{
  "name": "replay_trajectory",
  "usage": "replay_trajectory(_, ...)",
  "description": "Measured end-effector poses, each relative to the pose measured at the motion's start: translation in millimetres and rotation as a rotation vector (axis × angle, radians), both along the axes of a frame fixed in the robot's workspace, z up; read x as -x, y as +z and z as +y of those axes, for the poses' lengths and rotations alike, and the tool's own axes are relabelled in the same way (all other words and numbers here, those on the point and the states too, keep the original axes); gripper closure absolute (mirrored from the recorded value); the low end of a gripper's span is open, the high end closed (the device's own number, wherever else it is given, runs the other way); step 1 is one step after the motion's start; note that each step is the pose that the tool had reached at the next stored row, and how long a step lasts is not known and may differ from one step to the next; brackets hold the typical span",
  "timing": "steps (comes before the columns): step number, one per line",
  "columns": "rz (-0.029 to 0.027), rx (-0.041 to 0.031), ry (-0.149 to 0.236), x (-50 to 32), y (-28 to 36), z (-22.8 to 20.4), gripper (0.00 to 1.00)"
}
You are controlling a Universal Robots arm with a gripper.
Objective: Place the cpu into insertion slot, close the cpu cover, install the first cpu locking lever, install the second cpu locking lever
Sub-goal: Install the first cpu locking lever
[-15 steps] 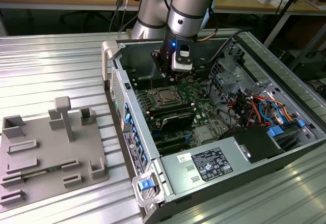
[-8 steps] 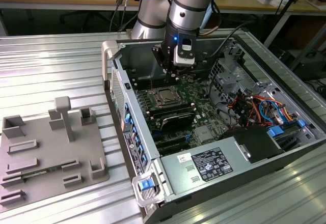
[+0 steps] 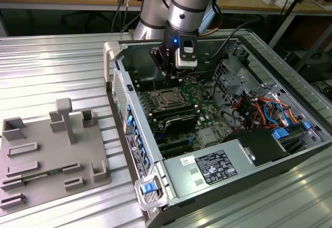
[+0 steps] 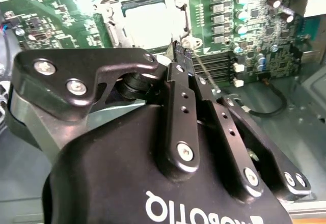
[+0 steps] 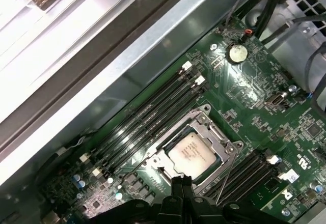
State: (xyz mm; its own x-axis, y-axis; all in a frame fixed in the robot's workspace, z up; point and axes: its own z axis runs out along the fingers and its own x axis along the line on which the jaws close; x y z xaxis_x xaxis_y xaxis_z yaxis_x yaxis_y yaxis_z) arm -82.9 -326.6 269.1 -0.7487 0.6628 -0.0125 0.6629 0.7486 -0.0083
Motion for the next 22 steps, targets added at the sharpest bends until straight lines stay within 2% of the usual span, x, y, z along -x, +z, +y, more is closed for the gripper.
replay_trajectory(4,0.0,-0.0021,0.037,5.5,-1.7,-0.1,0.89)
replay_trajectory(9,0.0002,-0.0027,0.052,16.6,-2.4,-0.1,0.89)
replay_trajectory(10,0.0,-0.0028,0.069,23.1,-3.2,0.0,0.89)
replay_trajectory(14,0.0002,-0.0028,0.14,24.3,-5.2,-0.1,0.89)
replay_trajectory(18,0.0001,-0.004,0.147,37.5,-6.9,0.1,0.89)
replay_trajectory(20,0.0002,-0.004,0.154,38.7,-7.2,1.8,0.89)
replay_trajectory(22,0.0003,-0.004,0.183,38.7,-7.3,3.0,0.89)
